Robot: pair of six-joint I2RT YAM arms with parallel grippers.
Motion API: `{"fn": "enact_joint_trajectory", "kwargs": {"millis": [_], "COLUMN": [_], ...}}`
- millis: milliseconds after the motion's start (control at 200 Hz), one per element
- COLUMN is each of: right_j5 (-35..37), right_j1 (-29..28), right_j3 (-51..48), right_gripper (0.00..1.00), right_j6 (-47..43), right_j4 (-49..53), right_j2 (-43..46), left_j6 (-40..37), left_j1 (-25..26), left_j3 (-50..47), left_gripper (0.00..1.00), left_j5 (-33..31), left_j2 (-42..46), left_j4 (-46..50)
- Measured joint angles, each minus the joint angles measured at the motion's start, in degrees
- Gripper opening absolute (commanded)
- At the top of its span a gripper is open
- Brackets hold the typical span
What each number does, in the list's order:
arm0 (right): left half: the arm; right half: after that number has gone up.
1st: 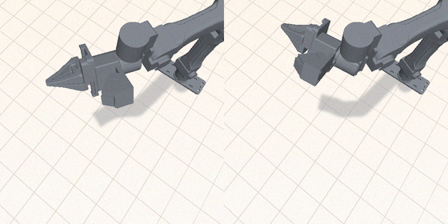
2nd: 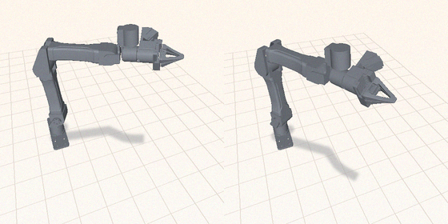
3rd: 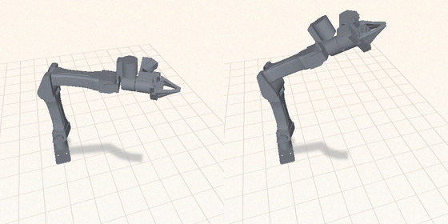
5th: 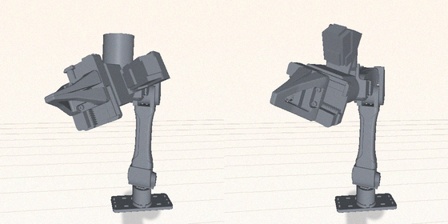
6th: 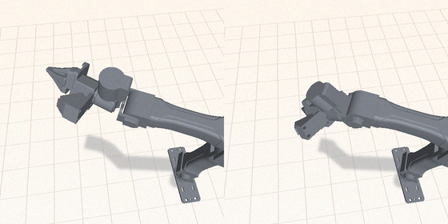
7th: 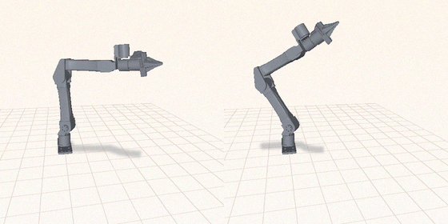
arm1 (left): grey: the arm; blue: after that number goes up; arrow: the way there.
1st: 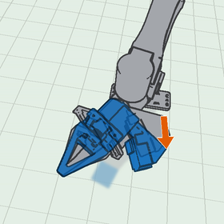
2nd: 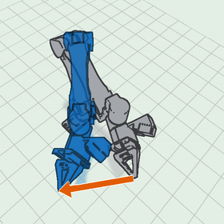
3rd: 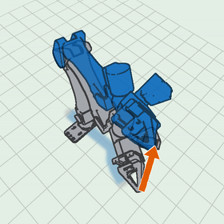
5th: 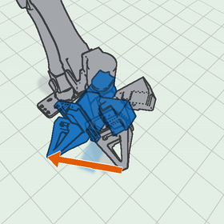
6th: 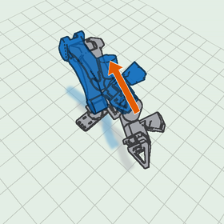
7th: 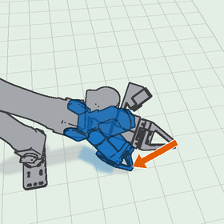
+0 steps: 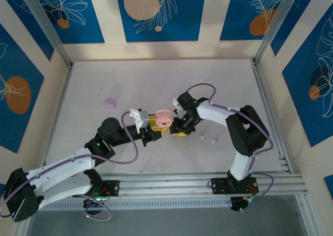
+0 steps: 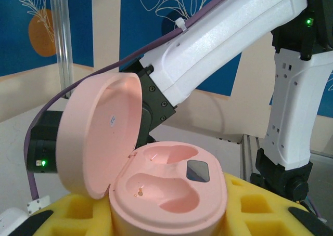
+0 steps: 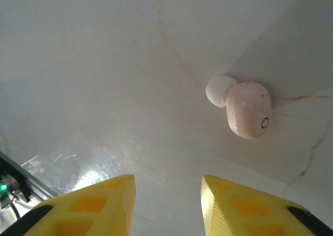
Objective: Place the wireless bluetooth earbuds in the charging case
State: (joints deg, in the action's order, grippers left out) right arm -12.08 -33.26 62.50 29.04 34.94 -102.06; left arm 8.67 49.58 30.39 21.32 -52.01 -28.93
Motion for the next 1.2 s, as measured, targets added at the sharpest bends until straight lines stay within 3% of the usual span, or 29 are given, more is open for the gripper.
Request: {"fn": "enact_joint_trajectory", "kwargs": {"millis": [390, 1201], "right_j5": [5.92, 8.94], "right_j1": [-0.31, 1.03], "right_j3": [0.07, 5.29], "right_gripper": [0.39, 0.36], "right_j6": [2.8, 2.91], "right_j4": [-1.88, -4.0], "right_j2": [-0.28, -5.18], "left_j6": [0.0, -0.02], "left_j1": [0.0, 0.0], "left_j3": [0.0, 0.0], "left_gripper": [0.31, 0.31], "left_j5": [-0.02, -0.46], "left_j2": [-0.02, -0.28], "left_j4": [0.02, 0.37]}}
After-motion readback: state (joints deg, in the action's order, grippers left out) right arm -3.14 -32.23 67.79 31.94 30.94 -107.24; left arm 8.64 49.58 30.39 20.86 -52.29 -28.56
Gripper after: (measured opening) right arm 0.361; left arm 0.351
